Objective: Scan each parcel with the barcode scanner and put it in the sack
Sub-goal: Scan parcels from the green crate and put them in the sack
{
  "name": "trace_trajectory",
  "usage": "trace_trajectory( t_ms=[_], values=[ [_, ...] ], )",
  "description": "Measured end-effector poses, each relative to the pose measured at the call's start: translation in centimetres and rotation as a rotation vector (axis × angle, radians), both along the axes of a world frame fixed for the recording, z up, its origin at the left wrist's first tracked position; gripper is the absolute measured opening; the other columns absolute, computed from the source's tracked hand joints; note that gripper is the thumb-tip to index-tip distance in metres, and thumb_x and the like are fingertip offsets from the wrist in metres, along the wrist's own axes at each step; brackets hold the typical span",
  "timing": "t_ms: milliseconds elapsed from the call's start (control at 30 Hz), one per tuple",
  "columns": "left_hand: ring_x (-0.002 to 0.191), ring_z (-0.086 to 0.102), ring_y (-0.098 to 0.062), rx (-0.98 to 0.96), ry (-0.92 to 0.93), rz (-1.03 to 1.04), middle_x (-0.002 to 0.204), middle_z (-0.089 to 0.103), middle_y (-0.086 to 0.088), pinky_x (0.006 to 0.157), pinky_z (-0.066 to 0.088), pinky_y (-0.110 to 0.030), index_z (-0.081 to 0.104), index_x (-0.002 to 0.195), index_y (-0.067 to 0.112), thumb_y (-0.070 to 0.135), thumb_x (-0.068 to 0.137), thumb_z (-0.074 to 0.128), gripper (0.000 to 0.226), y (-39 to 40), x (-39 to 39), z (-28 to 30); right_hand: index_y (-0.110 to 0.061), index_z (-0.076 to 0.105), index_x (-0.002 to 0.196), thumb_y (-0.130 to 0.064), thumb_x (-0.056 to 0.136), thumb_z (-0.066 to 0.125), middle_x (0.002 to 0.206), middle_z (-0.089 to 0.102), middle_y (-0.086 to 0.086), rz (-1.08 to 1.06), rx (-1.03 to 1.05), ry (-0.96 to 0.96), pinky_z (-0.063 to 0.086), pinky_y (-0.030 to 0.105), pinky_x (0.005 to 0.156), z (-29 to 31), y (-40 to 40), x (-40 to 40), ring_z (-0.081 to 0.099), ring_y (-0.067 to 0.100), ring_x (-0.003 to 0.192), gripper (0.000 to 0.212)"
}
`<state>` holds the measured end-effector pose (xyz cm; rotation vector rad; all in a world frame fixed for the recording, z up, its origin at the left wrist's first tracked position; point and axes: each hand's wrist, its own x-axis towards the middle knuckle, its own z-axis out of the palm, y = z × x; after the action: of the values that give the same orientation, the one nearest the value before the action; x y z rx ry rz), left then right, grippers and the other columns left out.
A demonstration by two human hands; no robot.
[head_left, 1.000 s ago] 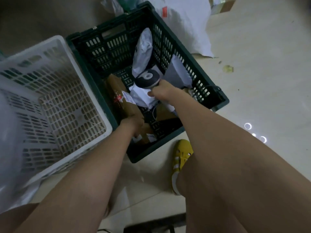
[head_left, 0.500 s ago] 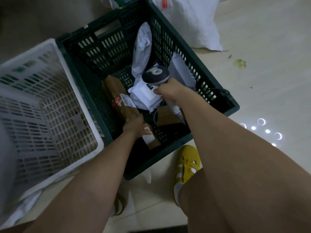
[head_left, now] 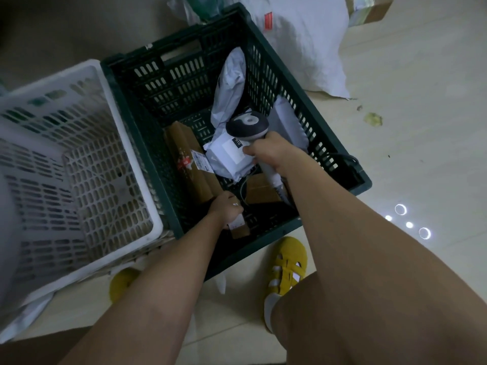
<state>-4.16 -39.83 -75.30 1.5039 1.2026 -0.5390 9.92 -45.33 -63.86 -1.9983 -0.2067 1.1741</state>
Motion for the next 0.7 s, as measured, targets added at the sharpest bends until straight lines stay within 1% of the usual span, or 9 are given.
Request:
trace_trajectory(
  t_ms=[67, 133, 200, 300, 367, 467, 533, 600, 700],
  values=[
    [0.107, 0.057, -0.033, 0.045, -0.064, -0.015, 0.120, 0.054, -0.013, 0.086, 0.054, -0.045, 0.051, 0.127, 0.015, 0.015, 0.086, 0.064, 0.043, 0.3, -0.1, 1.7, 0.012, 0.052, 0.124, -0.006, 0.092, 0.055, 0.088, 0.051, 0.011, -0.034, 0.033, 0.001, 0.042, 0.027, 0.063, 0.7, 0.2, -0.2, 0.049, 0.015, 0.072, 0.037],
    [0.103, 0.060, -0.030, 0.137, -0.146, -0.053, 0.110, 0.059, -0.009, 0.083, 0.052, -0.036, 0.056, 0.113, 0.015, 0.017, 0.087, 0.062, 0.027, 1.4, -0.2, 4.2, -0.002, 0.056, 0.106, -0.007, 0.092, 0.056, 0.083, 0.050, 0.007, -0.095, 0.109, 0.017, 0.044, 0.021, 0.054, 1.7, 0.4, -0.8, 0.049, 0.015, 0.070, 0.015],
    [0.095, 0.061, -0.025, 0.214, -0.207, -0.061, 0.108, 0.061, -0.005, 0.077, 0.051, -0.032, 0.055, 0.109, 0.022, 0.022, 0.089, 0.062, 0.021, 2.9, -0.7, 7.6, -0.006, 0.052, 0.096, -0.009, 0.091, 0.055, 0.083, 0.049, 0.011, -0.125, 0.163, 0.002, 0.043, 0.021, 0.051, 3.3, 0.7, -1.6, 0.048, 0.019, 0.072, 0.006],
    [0.094, 0.063, -0.022, 0.196, -0.312, 0.044, 0.112, 0.059, 0.001, 0.081, 0.057, -0.041, 0.049, 0.115, 0.030, 0.023, 0.087, 0.064, 0.033, 5.0, -2.4, 13.4, -0.007, 0.053, 0.098, -0.011, 0.090, 0.060, 0.082, 0.052, 0.012, -0.078, 0.268, -0.030, 0.043, 0.025, 0.051, 5.6, 1.0, -2.8, 0.049, 0.020, 0.066, 0.012],
    [0.092, 0.064, -0.018, 0.172, -0.392, 0.158, 0.109, 0.057, 0.005, 0.077, 0.059, -0.039, 0.048, 0.117, 0.032, 0.020, 0.089, 0.063, 0.034, 6.1, -4.1, 17.2, -0.008, 0.055, 0.107, -0.015, 0.087, 0.065, 0.082, 0.058, 0.007, -0.025, 0.303, -0.053, 0.047, 0.026, 0.053, 7.1, 1.0, -4.3, 0.056, 0.017, 0.064, 0.023],
    [0.090, 0.063, -0.013, 0.144, -0.525, 0.330, 0.103, 0.057, 0.007, 0.078, 0.058, -0.038, 0.051, 0.119, 0.028, 0.015, 0.092, 0.060, 0.031, 7.3, -7.1, 21.7, -0.012, 0.056, 0.119, -0.023, 0.081, 0.074, 0.096, 0.066, 0.006, -0.028, 0.358, -0.095, 0.050, 0.032, 0.065, 9.1, 1.2, -6.8, 0.064, 0.020, 0.080, 0.044],
    [0.091, 0.063, -0.014, 0.137, -0.587, 0.435, 0.105, 0.058, 0.005, 0.076, 0.058, -0.037, 0.051, 0.121, 0.024, 0.017, 0.093, 0.060, 0.030, 8.0, -9.1, 23.4, -0.013, 0.055, 0.122, -0.020, 0.081, 0.076, 0.101, 0.066, 0.003, -0.053, 0.415, -0.094, 0.051, 0.026, 0.062, 10.5, 1.5, -8.7, 0.065, 0.016, 0.086, 0.047],
    [0.090, 0.063, -0.014, 0.138, -0.630, 0.530, 0.108, 0.060, -0.001, 0.065, 0.059, -0.031, 0.051, 0.123, 0.018, 0.019, 0.093, 0.060, 0.031, 8.6, -10.8, 24.3, -0.013, 0.054, 0.123, -0.017, 0.081, 0.076, 0.101, 0.067, -0.002, -0.065, 0.488, -0.049, 0.051, 0.018, 0.057, 11.4, 1.7, -10.8, 0.065, 0.009, 0.084, 0.048],
    [0.090, 0.063, -0.015, 0.119, -0.642, 0.624, 0.116, 0.059, -0.008, 0.060, 0.058, -0.029, 0.049, 0.122, 0.014, 0.019, 0.093, 0.061, 0.032, 9.3, -12.2, 24.4, -0.009, 0.054, 0.125, -0.015, 0.077, 0.079, 0.104, 0.070, -0.002, -0.047, 0.521, -0.040, 0.053, 0.018, 0.061, 11.6, 2.2, -13.6, 0.068, 0.007, 0.087, 0.054]
  ],
)
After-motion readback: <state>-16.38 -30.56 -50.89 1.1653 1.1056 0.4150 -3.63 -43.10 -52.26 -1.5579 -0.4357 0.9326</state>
